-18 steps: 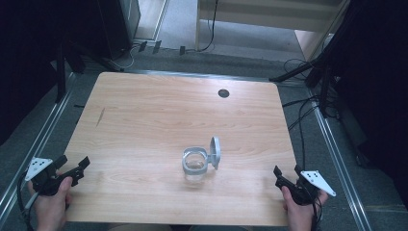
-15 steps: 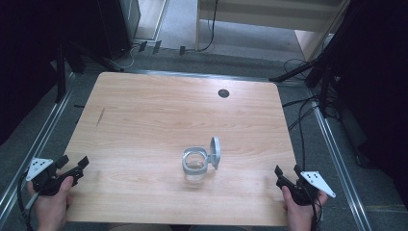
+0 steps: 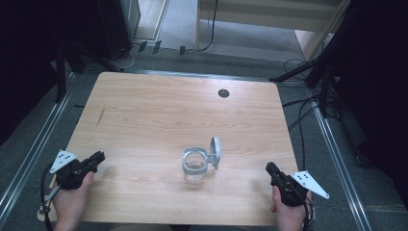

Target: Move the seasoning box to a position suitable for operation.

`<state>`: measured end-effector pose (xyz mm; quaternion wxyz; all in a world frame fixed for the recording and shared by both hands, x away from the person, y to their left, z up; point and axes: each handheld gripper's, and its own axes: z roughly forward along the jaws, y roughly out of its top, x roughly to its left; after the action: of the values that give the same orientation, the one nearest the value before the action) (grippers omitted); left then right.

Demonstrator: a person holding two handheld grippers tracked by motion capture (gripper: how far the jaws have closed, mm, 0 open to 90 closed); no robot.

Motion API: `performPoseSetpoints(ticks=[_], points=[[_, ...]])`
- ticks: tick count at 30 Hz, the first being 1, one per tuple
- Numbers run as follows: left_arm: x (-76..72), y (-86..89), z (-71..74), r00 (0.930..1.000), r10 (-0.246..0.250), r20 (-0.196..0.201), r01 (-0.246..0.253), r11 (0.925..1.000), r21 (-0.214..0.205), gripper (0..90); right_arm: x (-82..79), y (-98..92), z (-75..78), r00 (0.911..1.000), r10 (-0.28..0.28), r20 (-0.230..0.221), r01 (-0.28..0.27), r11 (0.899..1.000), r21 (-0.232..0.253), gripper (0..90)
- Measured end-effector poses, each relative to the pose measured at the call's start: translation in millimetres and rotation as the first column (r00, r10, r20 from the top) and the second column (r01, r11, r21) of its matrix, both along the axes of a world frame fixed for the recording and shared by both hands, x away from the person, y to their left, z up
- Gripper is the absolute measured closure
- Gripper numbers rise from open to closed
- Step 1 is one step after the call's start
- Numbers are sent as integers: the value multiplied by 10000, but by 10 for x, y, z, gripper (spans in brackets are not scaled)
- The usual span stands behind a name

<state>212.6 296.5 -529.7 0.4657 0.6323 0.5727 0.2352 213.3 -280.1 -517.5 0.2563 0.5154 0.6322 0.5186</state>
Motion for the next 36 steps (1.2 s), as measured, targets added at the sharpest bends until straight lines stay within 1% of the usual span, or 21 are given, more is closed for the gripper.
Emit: performPoseSetpoints(ticks=[3,5,6,7,8,9,10,11,12,16,18,21,22,25,27,28,30,31,32,33,36], points=[[41,-194,28,9982,-603,38,603,9982,63,900,-27,221,29,9984,557,-33,-557,9984,-16,900],[100,-446,37,9915,-1304,15,1304,9914,81,900,-42,340,28,9955,943,-88,-942,9955,33,900],[100,-446,37,9915,-1304,15,1304,9914,81,900,-42,340,28,9955,943,-88,-942,9955,33,900],[149,-617,45,9845,-1754,-7,1754,9845,88,900,-50,430,23,9925,1214,-151,-1212,9925,135,900],[149,-617,45,9845,-1754,-7,1754,9845,88,900,-56,498,21,9898,1408,-232,-1403,9898,230,900],[204,-802,60,9750,-2221,-8,2221,9750,92,900,-58,554,17,9874,1562,-237,-1558,9876,209,900],[204,-802,60,9750,-2221,-8,2221,9750,92,900,-61,610,13,9848,1716,-253,-1712,9851,171,900],[232,-900,70,9693,-2458,7,2458,9693,91,900,-61,610,13,9848,1716,-253,-1712,9851,171,900],[260,-998,80,9632,-2687,7,2686,9632,125,900,-67,717,4,9787,2029,-319,-2023,9791,197,900],[383,-1328,105,9415,-3370,34,3368,9413,229,900,-65,903,-22,9690,2428,-458,-2423,9701,170,900],[448,-1429,106,9366,-3503,60,3501,9365,200,900,-59,930,-30,9672,2493,-482,-2488,9684,171,900],[590,-1549,118,9266,-3759,126,3759,9266,-15,900,-6,1047,-70,9593,2760,-595,-2760,9611,95,900],[590,-1549,118,9266,-3759,126,3759,9266,-15,900,8,1063,-79,9580,2805,-600,-2806,9598,77,900],[684,-1620,141,9159,-4004,292,4013,9151,-389,900,71,1113,-117,9501,3024,-764,-3033,9529,-11,900],[712,-1661,153,9095,-4140,384,4154,9087,-407,900,110,1130,-134,9497,3027,-806,-3043,9525,-82,900],[712,-1661,153,9095,-4140,384,4154,9087,-407,900,133,1136,-141,9477,3066,-883,-3084,9513,-66,900],[749,-1709,176,8981,-4372,474,4395,8956,-680,900,173,1141,-146,9478,3058,-903,-3084,9511,-162,900],[749,-1709,176,8981,-4372,474,4395,8956,-680,900,196,1132,-146,9479,3053,-912,-3085,9510,-228,900],[751,-1738,186,8871,-4590,493,4615,8846,-666,900,222,1122,-146,9484,3031,-929,-3060,9518,-188,900],[751,-1738,186,8871,-4590,493,4615,8846,-666,900,222,1122,-146,9484,3031,-929,-3060,9518,-188,900],[704,-1767,190,8765,-4803,331,4814,8745,-595,900,339,1114,-138,9437,3180,-915,-3217,9464,-288,900]])
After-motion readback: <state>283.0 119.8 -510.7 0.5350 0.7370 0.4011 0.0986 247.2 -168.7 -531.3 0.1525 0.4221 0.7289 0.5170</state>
